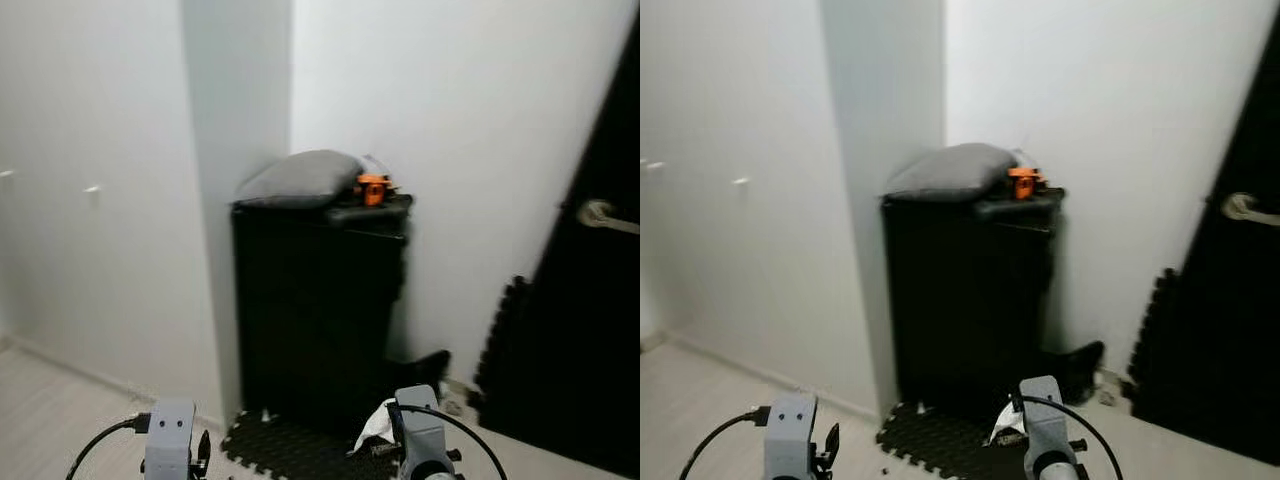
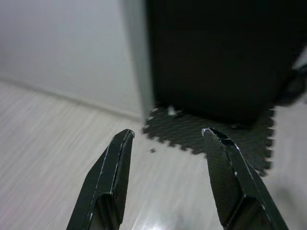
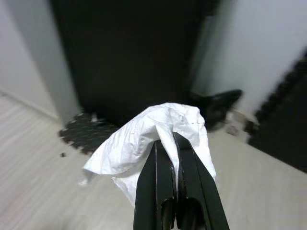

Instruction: Clean up the room

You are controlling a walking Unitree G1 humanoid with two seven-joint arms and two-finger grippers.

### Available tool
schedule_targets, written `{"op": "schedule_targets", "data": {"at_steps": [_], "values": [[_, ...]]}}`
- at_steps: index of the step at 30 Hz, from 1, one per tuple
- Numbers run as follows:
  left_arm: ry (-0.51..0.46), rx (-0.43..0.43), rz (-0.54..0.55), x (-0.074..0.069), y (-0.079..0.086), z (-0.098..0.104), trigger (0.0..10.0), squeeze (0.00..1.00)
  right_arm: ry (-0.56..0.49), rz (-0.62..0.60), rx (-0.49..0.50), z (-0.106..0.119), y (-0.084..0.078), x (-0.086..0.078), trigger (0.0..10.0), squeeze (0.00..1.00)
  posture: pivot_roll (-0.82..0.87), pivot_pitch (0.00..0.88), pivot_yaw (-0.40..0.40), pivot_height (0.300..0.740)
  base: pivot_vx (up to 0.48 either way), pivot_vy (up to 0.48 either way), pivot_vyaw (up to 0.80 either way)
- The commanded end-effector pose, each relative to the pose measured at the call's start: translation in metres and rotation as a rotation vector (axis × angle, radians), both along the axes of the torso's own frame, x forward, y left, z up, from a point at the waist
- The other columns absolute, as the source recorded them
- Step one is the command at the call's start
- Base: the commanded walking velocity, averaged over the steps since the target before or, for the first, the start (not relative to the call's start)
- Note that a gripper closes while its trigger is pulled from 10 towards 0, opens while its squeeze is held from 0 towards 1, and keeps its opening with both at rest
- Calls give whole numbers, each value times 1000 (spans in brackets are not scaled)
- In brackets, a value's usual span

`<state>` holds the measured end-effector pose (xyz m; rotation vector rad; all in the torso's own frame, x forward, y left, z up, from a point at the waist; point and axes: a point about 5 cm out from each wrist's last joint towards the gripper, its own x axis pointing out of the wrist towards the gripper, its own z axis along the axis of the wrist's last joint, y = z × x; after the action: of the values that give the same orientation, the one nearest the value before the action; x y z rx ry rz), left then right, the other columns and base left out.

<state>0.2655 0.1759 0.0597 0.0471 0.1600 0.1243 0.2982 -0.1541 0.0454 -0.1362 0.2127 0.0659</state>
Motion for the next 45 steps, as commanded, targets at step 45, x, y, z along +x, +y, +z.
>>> {"op": "schedule_targets", "data": {"at_steps": [45], "values": [[19,22,-13,-3,0,-4,10000,0,33,-15,8,-7,-1,-4,10000,0,-43,53,-9,740,0,0,-800]]}}
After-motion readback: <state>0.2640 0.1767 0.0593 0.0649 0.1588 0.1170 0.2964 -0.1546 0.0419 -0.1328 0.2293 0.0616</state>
